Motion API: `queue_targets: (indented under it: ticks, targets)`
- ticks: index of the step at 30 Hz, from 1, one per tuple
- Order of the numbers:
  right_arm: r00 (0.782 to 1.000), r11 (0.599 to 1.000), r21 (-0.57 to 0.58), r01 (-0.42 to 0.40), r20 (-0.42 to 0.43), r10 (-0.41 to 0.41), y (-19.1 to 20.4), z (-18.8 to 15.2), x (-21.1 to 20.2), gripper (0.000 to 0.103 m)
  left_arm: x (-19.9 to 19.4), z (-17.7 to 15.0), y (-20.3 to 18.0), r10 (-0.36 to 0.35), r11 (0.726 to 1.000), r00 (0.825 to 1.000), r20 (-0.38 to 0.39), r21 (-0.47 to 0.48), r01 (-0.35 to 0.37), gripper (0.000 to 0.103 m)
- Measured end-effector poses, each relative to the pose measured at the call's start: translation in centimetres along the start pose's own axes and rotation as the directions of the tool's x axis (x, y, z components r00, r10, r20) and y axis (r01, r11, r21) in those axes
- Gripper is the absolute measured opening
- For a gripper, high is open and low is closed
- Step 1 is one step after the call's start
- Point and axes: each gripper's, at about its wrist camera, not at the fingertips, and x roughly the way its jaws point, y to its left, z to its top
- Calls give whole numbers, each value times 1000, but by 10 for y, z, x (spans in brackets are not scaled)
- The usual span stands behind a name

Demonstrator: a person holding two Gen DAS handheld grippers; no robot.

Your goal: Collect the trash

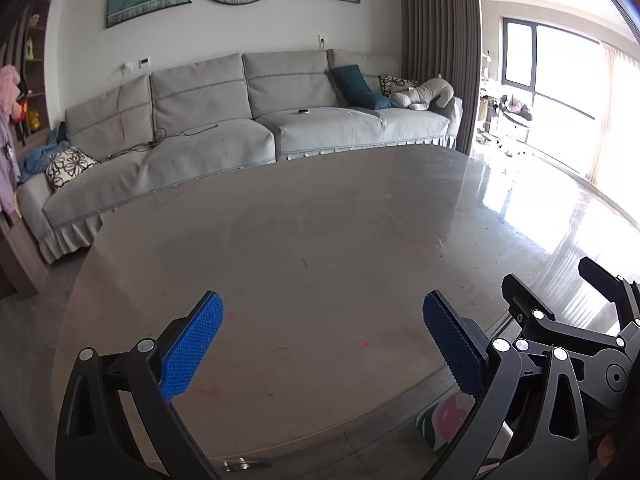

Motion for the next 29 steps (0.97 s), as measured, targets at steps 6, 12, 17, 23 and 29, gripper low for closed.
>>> queue_targets:
  ticks: [6, 12, 17, 23, 29]
  targets:
    - [1000, 1000, -2, 5, -2, -5, 1, -1, 2, 98, 0, 1, -2, 4, 1000, 1000, 20, 16, -4, 98]
    - [1000, 1000, 2, 9, -1, -9, -1, -3, 0, 98, -2, -3, -1, -13, 1000, 1000, 27, 20, 12, 98]
    - [1000, 1000, 4, 10, 2, -10, 0, -6, -2, 98, -5, -3, 0, -11, 1000, 999, 36, 26, 10, 98]
    - [1000, 1000, 5, 7, 2, -7, 1, -7, -4, 98, -5, -1, -1, -15, 1000, 999, 30, 26, 14, 98]
    - [1000, 1000, 5, 6, 6, -6, 1, -3, -5, 99, -7, -1, 2, -14, 1000, 999, 48, 28, 12, 98]
